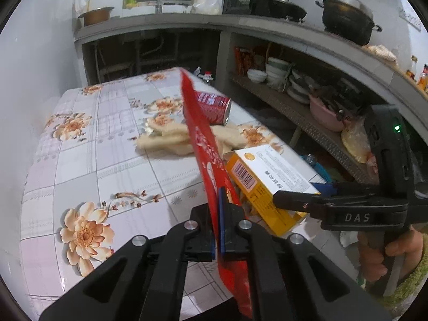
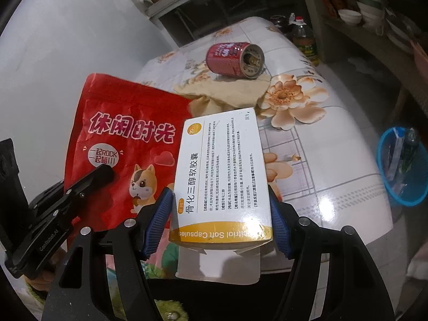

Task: Collect trash
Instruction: 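Carry the red bag and yellow box over the blue wastebasket with both grippers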

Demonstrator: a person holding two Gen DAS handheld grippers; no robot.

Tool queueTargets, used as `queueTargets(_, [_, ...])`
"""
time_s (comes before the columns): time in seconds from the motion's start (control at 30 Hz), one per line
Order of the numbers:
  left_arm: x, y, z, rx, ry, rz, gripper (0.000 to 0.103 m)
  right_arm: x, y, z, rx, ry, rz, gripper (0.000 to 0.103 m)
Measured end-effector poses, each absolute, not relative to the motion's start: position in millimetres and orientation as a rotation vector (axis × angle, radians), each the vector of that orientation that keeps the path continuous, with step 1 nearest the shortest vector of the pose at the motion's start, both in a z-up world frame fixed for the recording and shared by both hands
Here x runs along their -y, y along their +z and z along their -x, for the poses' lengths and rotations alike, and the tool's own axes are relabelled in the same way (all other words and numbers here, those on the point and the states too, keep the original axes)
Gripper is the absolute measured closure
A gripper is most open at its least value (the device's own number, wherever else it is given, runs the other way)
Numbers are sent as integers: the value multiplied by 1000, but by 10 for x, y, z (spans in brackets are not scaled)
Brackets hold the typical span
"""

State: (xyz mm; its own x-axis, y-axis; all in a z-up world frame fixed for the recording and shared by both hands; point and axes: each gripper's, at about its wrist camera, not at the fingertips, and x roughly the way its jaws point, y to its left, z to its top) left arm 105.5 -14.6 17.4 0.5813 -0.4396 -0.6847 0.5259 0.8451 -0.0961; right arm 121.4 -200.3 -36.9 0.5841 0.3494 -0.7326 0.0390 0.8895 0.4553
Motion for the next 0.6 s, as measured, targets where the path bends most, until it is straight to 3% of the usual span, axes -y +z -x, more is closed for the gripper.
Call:
queueTargets(0.3, [398,465,-1020,-725,-684,-129,103,2225,-184,-949,-831,180,-551,39])
queueTargets(0.6, [1335,704,-1011,-683,-890,-202,103,3106,-130,-519,-705,72,-748,39])
